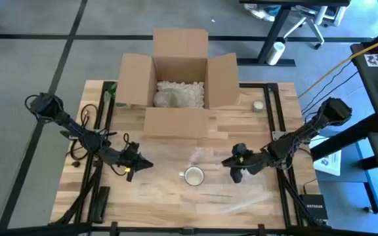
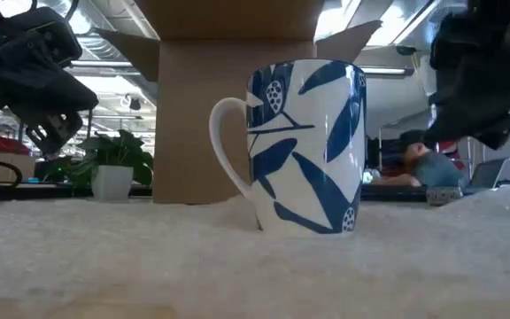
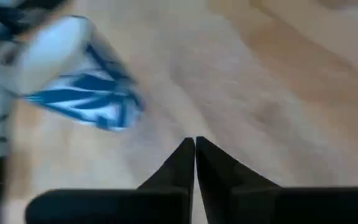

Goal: Wrap mug
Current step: Wrap the blue mug with the bubble wrap

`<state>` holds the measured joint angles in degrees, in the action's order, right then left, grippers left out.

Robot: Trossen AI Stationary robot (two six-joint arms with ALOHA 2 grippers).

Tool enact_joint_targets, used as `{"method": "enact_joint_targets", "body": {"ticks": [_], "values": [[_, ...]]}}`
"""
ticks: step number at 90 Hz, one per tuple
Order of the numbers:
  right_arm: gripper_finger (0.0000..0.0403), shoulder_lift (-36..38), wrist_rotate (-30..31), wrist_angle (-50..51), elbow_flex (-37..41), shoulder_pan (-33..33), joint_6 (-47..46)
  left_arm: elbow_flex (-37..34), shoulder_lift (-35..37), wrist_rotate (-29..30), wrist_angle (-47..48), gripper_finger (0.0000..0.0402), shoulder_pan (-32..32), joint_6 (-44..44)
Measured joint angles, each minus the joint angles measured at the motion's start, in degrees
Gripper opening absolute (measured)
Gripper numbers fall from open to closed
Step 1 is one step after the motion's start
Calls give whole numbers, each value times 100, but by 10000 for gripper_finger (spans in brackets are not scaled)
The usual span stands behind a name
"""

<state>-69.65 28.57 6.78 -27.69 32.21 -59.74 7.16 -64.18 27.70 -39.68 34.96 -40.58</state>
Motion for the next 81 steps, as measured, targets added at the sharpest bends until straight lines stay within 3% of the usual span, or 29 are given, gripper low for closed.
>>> {"method": "enact_joint_targets", "body": {"ticks": [14,22,38,59,71,81], "values": [[0,0,499,1524,-318,2,-784,0,0,76,8,0,0,53],[0,0,493,2335,-389,2,-1401,0,0,101,11,0,0,76],[0,0,-449,3491,-355,7,-2603,0,0,103,69,0,0,76],[0,-130,-1280,4189,-340,7,-3194,0,0,108,172,0,0,48],[0,-514,-2393,3999,-339,31,-3140,0,0,109,169,0,0,44],[1,-751,-2534,3727,-347,155,-3026,0,0,109,166,0,0,48]]}}
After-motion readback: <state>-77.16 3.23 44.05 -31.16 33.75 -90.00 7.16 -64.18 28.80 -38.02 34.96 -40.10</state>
